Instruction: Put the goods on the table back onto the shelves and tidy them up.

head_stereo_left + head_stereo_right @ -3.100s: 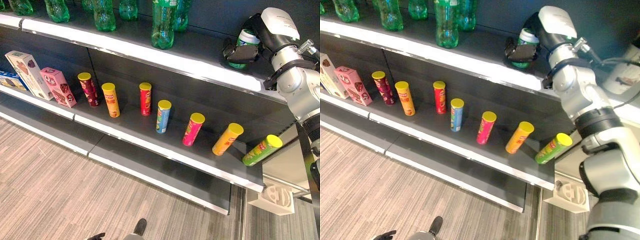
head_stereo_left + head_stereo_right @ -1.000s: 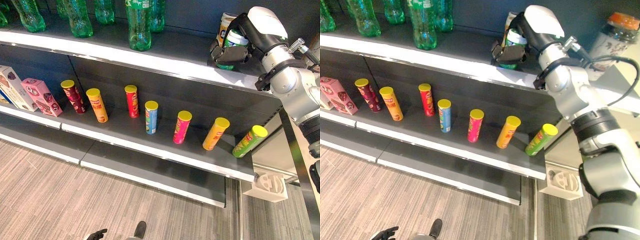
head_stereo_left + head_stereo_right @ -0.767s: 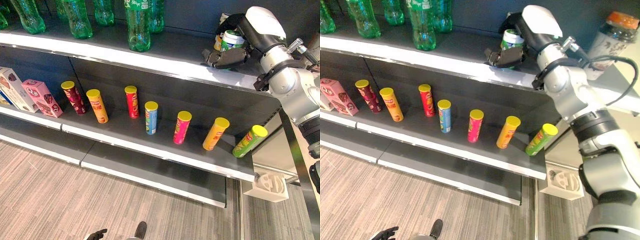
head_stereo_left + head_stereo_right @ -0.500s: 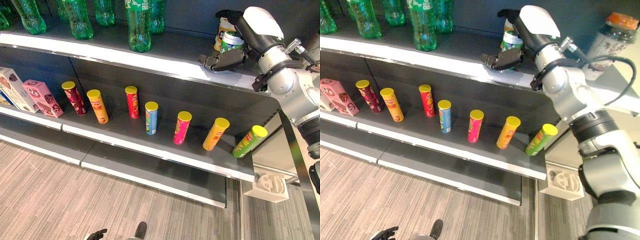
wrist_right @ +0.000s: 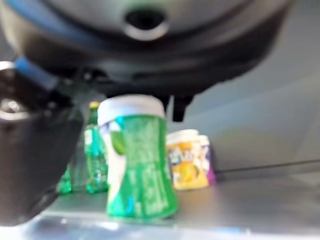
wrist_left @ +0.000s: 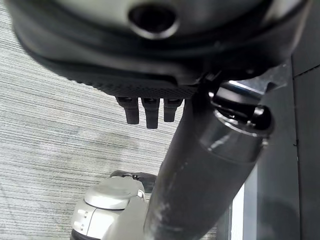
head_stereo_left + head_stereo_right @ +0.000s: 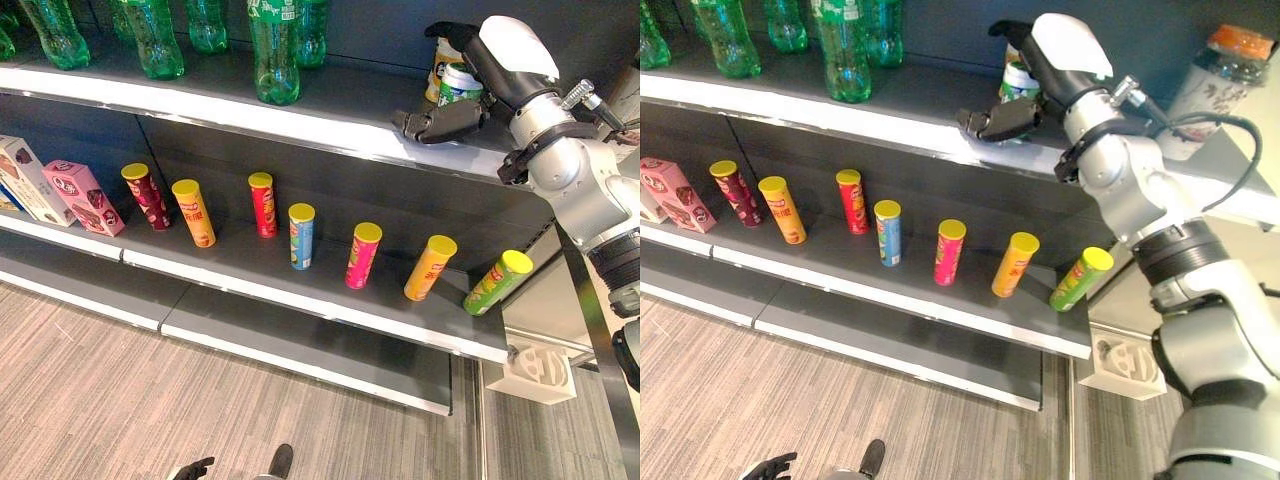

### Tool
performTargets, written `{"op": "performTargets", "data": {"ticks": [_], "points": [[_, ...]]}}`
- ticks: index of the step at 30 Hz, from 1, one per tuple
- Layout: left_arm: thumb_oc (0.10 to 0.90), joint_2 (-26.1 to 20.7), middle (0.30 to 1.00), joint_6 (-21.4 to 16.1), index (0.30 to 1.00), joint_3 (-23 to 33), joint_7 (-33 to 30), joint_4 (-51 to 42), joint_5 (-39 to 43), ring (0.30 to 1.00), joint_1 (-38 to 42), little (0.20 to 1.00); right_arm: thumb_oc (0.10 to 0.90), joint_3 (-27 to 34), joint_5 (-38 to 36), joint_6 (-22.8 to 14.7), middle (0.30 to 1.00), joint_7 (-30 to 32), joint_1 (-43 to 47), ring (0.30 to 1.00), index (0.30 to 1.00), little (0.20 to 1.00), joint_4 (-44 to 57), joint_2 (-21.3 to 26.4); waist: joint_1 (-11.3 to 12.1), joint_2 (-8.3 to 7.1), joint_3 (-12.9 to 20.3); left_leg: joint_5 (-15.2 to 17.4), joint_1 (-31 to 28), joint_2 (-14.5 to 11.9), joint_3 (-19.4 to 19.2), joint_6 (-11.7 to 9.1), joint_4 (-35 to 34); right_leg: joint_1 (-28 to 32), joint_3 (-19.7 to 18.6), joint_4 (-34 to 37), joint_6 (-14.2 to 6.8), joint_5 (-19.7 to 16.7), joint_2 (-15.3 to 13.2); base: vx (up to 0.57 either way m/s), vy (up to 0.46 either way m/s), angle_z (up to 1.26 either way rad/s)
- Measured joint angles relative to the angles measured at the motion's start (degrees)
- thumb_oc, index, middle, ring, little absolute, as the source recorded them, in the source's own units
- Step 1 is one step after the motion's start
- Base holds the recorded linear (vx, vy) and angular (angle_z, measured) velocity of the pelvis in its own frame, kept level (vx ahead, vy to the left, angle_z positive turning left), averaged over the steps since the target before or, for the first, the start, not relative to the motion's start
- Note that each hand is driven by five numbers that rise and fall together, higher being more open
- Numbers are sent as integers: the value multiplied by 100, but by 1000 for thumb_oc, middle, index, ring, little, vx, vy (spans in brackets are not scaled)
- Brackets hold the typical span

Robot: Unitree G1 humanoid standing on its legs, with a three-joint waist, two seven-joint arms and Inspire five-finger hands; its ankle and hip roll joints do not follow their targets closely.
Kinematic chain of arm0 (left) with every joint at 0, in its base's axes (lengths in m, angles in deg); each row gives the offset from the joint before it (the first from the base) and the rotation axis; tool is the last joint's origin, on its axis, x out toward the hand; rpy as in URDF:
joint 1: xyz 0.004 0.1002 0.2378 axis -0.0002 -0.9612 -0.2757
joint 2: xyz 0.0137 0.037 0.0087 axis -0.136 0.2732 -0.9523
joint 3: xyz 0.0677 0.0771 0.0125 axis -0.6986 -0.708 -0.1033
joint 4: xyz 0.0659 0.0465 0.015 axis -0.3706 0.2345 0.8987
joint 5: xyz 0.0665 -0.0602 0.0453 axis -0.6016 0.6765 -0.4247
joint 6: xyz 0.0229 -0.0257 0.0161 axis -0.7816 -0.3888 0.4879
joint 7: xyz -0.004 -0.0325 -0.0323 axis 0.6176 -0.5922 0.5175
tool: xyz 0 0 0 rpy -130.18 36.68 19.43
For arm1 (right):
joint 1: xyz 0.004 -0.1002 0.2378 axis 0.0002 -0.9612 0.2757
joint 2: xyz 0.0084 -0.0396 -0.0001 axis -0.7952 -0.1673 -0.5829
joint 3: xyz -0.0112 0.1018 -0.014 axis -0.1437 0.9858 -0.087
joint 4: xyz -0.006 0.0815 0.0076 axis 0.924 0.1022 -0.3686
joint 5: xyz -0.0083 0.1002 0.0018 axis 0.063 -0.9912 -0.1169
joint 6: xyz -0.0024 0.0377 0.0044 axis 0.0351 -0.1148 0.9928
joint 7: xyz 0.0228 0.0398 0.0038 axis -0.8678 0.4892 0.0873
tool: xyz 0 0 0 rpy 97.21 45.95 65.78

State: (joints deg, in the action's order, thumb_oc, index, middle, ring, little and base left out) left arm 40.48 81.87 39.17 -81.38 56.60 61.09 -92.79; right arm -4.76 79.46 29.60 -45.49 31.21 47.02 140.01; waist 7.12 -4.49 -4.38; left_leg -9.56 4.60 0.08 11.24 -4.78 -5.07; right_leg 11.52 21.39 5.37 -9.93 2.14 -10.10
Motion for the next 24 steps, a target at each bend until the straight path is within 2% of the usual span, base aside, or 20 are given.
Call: {"op": "performTargets", "data": {"ticks": [24], "points": [[800, -1, 900, 0, 900, 40, -106, 44, 16, 900, 1, 900, 800, 10, 5, 73, 900, 9, 0, 900, 900, 900, -60, -218, 7, -38, 53, 0, -16, -2, 0, 0, -1, 16, 1, 0, 2, -1, 3, 0, 0, 0]]}}
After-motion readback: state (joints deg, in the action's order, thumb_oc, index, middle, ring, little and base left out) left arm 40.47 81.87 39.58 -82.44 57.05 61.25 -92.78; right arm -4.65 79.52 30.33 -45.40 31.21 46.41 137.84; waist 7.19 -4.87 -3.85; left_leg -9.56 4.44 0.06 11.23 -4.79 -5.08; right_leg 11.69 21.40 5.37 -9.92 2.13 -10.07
